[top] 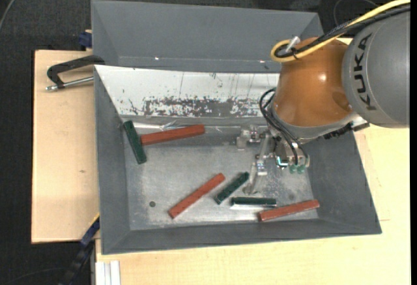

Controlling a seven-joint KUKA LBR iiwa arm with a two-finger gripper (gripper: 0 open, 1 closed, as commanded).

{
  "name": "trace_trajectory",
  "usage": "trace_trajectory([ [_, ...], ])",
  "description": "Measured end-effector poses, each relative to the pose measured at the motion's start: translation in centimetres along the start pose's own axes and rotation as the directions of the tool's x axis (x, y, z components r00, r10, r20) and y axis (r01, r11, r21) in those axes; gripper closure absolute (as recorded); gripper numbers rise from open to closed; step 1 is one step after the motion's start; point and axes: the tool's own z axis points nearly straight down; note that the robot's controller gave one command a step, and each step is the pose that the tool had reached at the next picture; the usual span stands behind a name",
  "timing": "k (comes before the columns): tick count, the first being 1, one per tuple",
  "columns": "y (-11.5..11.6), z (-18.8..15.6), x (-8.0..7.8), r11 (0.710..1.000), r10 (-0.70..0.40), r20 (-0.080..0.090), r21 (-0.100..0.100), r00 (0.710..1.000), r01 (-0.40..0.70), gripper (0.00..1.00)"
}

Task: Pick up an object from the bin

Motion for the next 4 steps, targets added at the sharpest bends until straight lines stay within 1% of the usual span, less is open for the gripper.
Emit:
trace_trajectory([
  [1, 8.8, 9.6, 2.1, 0.939, -0.343, 0.001, 0.0, 0.939, 0.343, 0.0],
  [2, 7.5, 6.3, -0.2, 0.935, -0.356, 0.013, 0.004, 0.934, 0.356, 0.0],
  [3, 8.9, 5.6, 0.3, 0.913, -0.409, 0.01, 0.003, 0.913, 0.409, 0.0],
  [4, 7.2, 9.6, -2.9, 0.876, -0.483, 0.009, 0.003, 0.876, 0.483, 0.0],
])
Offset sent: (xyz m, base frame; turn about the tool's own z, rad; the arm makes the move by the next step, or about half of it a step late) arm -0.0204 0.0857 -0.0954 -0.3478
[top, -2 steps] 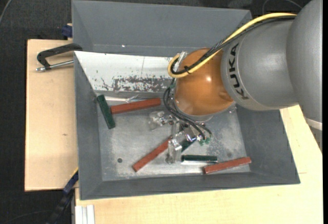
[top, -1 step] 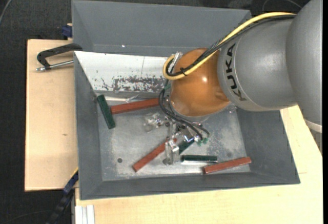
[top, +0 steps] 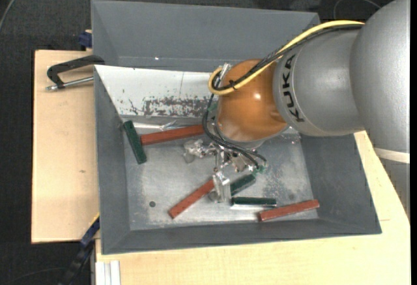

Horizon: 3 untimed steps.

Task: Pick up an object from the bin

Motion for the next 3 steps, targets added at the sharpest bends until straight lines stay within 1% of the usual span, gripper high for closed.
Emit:
trace_trajectory([
  [1, 2.5, -0.1, 0.3, 1.0, -0.027, -0.003, -0.002, 1.0, 0.027, 0.0],
  [2, 2.4, -0.1, 0.3, 1.0, -0.024, -0.003, -0.001, 1.0, 0.024, 1.0],
  [3, 2.4, -5.0, 0.0, 1.0, -0.024, 0.004, 0.002, 1.0, 0.024, 1.0],
])
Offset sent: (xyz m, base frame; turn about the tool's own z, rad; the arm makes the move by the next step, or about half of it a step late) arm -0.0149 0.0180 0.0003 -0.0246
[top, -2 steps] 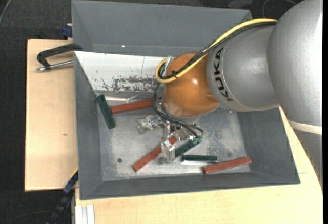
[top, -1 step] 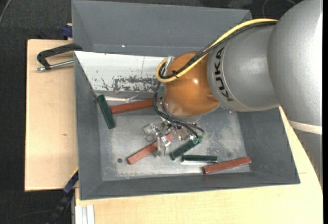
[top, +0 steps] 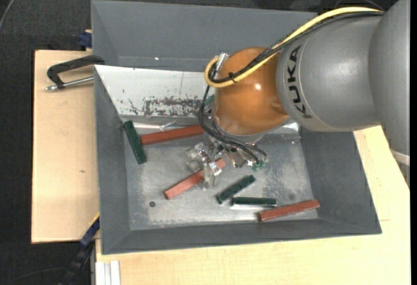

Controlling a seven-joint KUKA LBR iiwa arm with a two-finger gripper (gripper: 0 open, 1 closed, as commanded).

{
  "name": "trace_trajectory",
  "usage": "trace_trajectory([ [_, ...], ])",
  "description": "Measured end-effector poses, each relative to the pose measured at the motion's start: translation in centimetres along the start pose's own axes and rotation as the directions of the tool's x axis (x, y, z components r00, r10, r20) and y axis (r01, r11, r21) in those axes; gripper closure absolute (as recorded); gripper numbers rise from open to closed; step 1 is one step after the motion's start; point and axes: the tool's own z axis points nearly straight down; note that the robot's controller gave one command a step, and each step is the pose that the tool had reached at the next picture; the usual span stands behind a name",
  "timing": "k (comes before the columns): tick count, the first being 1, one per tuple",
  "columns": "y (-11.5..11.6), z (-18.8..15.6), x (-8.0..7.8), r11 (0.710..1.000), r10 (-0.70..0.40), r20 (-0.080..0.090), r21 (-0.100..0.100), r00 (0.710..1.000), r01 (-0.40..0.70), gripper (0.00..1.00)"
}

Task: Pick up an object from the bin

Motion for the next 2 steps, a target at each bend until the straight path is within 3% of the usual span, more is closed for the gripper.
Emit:
trace_trajectory([
  [1, 0.0, -0.7, -0.2, 1.0, 0.001, -0.003, -0.001, 1.0, -0.001, 1.0],
  [2, 0.1, -7.4, -0.6, 1.0, 0.001, 0.003, 0.001, 1.0, -0.001, 1.0],
])
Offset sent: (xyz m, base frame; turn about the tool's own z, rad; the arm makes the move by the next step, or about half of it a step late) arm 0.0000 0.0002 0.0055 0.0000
